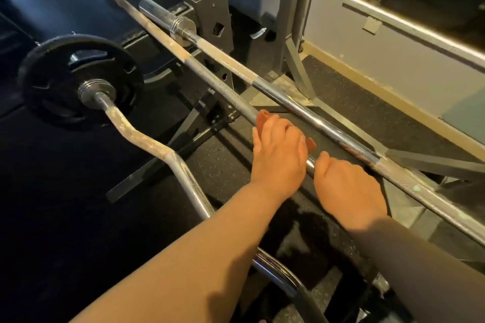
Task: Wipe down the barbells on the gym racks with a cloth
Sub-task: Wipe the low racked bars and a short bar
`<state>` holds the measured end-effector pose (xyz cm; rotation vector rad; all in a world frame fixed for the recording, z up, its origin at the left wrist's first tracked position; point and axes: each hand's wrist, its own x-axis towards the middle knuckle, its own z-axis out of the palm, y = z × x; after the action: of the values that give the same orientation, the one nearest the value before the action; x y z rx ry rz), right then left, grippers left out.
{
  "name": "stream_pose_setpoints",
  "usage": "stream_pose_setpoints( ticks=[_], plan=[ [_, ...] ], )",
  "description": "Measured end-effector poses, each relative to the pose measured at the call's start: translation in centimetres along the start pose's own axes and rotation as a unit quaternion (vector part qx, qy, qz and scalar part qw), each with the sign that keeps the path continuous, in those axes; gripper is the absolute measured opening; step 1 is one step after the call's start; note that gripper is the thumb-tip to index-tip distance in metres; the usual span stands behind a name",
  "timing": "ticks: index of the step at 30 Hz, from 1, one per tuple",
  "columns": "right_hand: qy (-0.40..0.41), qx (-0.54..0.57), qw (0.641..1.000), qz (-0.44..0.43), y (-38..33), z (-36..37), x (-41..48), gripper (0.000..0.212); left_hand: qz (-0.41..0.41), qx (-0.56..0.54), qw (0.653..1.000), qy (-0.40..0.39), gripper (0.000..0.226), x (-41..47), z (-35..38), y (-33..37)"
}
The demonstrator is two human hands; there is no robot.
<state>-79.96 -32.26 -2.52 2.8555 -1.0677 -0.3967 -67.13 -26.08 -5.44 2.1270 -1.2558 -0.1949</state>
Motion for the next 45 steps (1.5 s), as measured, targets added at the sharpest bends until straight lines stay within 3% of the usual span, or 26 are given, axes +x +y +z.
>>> stream_pose_setpoints(
  ticks=[5, 13, 16, 21, 24, 28, 34, 38, 43, 45],
  plan=[
    [0.025, 0.034, 0.999, -0.022, 0.2, 0.7, 0.2, 0.037, -0.078, -0.021, 0.997, -0.01, 0.045, 0.0, 0.6, 2.2],
    [0.041, 0.016, 0.999, 0.017, 0.1, 1.1, 0.0, 0.053, -0.021, 0.009, 1.0, 0.007, 0.033, 0.1, 0.1, 1.1],
    [0.031, 0.027, 0.998, 0.04, -0.4, 1.0, 0.4, 0.057, -0.054, 0.02, 0.998, 0.013, 0.023, 1.0, -0.6, -0.1],
    [0.017, 0.026, 0.999, 0.019, -0.6, 0.2, 0.2, 0.036, -0.102, -0.034, 0.993, 0.051, 0.03, 1.2, -0.4, 1.0],
    [-0.003, 0.015, 1.0, 0.011, -0.5, -0.1, 0.1, 0.042, -0.055, -0.036, 0.998, 0.025, 0.019, -0.2, 0.1, 1.0],
    [-0.021, -0.004, 1.0, 0.016, -0.6, -0.4, 0.4, 0.047, 0.015, 0.021, 1.0, 0.001, 0.031, 1.2, -1.9, -2.1],
    [-0.05, -0.011, 0.999, 0.007, -0.7, -1.0, 0.3, 0.055, -0.118, -0.05, 0.989, 0.07, 0.022, 2.3, -0.7, -0.3],
    [-0.063, -0.029, 0.998, 0.012, -0.8, -0.7, 0.5, 0.053, -0.087, -0.077, 0.993, 0.023, 0.02, 0.2, 0.4, 0.8],
    [-0.061, -0.078, 0.995, 0.01, -1.2, -0.7, -0.1, 0.058, -0.054, -0.068, 0.996, 0.023, 0.028, 0.3, 0.2, -0.6],
    [-0.059, -0.032, 0.997, 0.041, -1.0, -0.5, 0.5, 0.049, -0.067, -0.064, 0.995, 0.033, 0.031, 0.3, 0.3, 0.0]
  ],
)
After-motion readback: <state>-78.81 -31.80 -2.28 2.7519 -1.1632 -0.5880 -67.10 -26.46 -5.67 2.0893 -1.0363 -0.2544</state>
